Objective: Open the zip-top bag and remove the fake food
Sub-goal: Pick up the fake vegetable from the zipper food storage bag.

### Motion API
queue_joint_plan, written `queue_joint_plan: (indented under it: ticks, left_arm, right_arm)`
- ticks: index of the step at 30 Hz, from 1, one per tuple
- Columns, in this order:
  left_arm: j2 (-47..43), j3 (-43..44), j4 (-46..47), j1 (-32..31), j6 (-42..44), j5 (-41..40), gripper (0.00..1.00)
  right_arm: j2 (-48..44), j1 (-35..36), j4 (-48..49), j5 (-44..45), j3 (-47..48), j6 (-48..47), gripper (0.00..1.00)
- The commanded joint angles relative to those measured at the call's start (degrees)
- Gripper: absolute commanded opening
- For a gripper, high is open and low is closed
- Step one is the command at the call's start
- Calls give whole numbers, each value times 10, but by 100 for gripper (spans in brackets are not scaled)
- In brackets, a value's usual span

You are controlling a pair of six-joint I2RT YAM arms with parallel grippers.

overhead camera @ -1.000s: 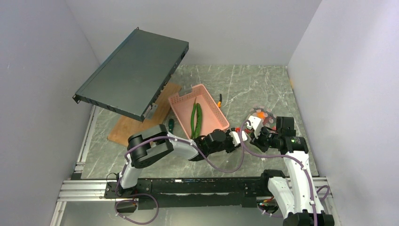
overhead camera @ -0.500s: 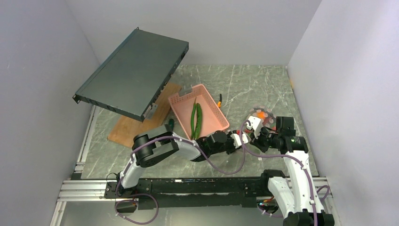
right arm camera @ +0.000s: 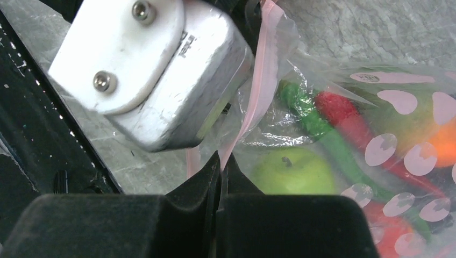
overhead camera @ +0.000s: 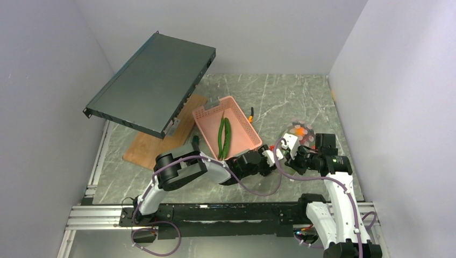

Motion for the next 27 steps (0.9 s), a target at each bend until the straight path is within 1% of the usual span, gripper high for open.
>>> queue_joint_plan:
  ticks: [1,5,9,11,12,13,14,16,21,23,24,27]
  left_arm:
    - [1,9,14,6,-36,-42,63]
    - [-3,25,-23,8,-56,-59,69]
    - [11,39,-64,18,-97,-51,67]
    - [16,34,-61,25,-110,-32,57]
    - [18,34,-64,28,-120,-19,46]
    - [20,35,-70,32,-128,-12,38]
    - [22,36,-75,35,-133,-6,35]
    - [26,38,-81,37,-133,1,33]
    - [32,40,-103,38,-123,13,37]
    - [31,36,-103,38,-124,22,35]
    - [29,34,-104,38,-127,24,30]
    - [18,30,-110,37,-131,29,10]
  right_arm:
    - [-8,-4,-10,-25,15,-17,0]
    - [-8,-5,-10,-24,15,-16,0]
    - [-11,-9,-12,-25,15,-17,0]
    - [-12,-11,-15,-27,16,-20,0]
    - [-12,-13,-17,-29,16,-21,0]
    - [-12,-14,-18,-30,16,-22,0]
    - [-12,-15,-19,-31,17,-24,0]
    - [-13,-18,-21,-33,17,-26,0]
    - [-14,-23,-25,-36,18,-30,0]
    - [-14,-24,-25,-36,18,-30,0]
    - [-15,-24,-26,-36,18,-30,0]
    - [-15,-25,-27,-37,18,-32,0]
